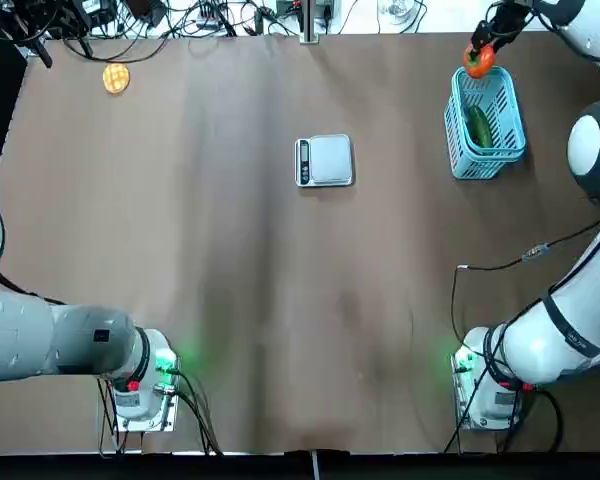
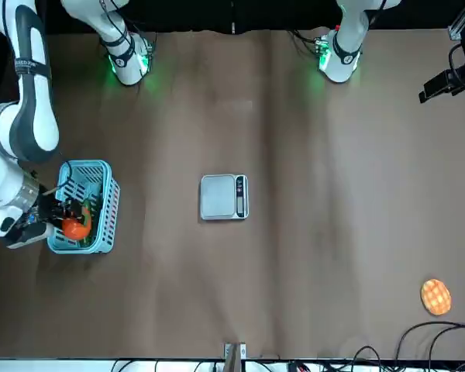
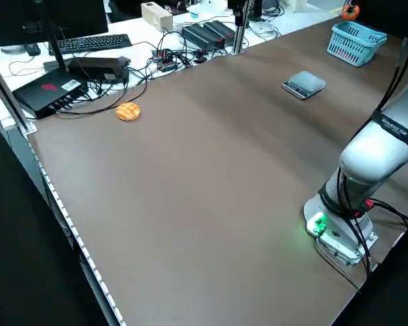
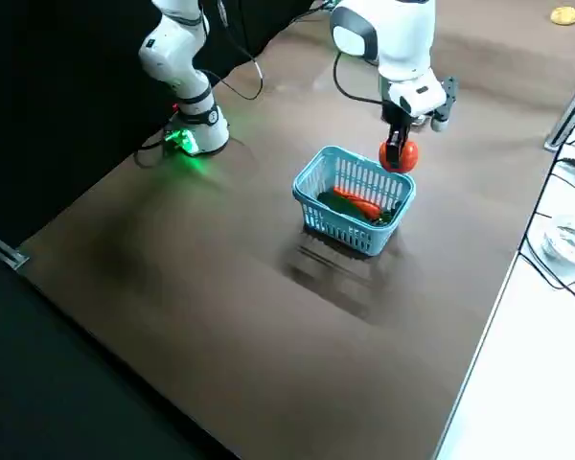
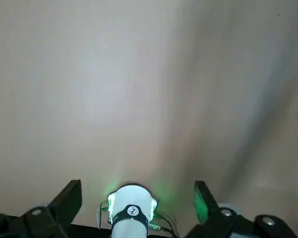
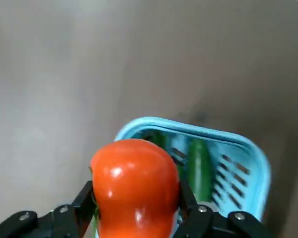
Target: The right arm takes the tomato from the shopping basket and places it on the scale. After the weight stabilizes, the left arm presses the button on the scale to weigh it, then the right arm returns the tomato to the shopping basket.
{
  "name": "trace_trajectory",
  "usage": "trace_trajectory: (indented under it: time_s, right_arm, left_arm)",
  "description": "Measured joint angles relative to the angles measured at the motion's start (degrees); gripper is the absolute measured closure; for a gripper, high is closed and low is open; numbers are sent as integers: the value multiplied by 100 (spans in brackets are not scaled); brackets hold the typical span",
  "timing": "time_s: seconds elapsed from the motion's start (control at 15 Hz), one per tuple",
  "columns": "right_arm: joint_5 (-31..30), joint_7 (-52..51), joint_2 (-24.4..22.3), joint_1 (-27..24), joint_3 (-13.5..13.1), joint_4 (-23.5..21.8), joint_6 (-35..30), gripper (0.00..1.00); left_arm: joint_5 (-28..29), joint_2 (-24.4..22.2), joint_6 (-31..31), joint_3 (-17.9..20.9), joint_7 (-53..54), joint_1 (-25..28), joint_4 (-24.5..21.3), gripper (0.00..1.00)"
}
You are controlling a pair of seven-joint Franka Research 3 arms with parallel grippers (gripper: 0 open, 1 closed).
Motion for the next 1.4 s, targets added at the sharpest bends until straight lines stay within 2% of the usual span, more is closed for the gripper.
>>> trace_trajectory:
  time_s: [0.27,0.67,1.4]
  right_arm:
    - [-505,400,243,-36,-64,-3,18,29]
    - [-557,514,1025,-109,-67,-65,177,29]
    - [-554,521,1141,-177,-33,-292,117,29]
  left_arm:
    - [0,0,0,0,0,0,0,0]
    - [0,0,0,0,0,0,0,0]
    - [0,0,0,0,0,0,0,0]
